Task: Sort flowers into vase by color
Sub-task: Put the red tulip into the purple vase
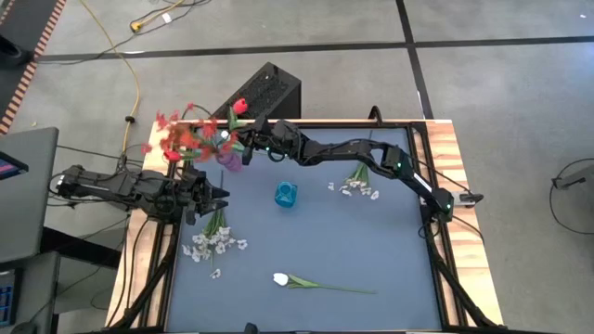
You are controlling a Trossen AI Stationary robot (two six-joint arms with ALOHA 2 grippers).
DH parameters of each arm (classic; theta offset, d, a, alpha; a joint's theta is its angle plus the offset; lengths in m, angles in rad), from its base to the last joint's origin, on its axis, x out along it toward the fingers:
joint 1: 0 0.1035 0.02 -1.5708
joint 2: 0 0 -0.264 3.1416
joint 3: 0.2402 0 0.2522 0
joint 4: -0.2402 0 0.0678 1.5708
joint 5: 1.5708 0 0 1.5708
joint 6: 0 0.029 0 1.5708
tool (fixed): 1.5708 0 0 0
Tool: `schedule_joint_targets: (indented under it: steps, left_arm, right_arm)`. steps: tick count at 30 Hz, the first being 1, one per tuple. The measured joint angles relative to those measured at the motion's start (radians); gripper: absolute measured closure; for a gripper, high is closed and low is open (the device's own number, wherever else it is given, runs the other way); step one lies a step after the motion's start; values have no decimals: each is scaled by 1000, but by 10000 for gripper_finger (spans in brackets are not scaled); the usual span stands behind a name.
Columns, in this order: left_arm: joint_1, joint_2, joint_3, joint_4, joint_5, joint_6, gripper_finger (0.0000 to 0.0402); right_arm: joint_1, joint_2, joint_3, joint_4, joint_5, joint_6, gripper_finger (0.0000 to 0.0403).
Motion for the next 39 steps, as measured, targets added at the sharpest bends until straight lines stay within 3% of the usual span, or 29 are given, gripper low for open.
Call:
schedule_joint_targets:
  steps: [17, 23, 39]
  left_arm:
    - [0, 0, 0, 6, 9, -11, 198]
    - [0, 0, 0, 0, 10, -5, 198]
    - [0, 0, 0, -21, 10, -2, 198]
  right_arm:
    - [-13, -31, -2, -28, 3, -36, 388]
    - [-6, -89, -3, -175, 8, -152, 388]
    - [8, -94, -2, -209, 6, -185, 388]
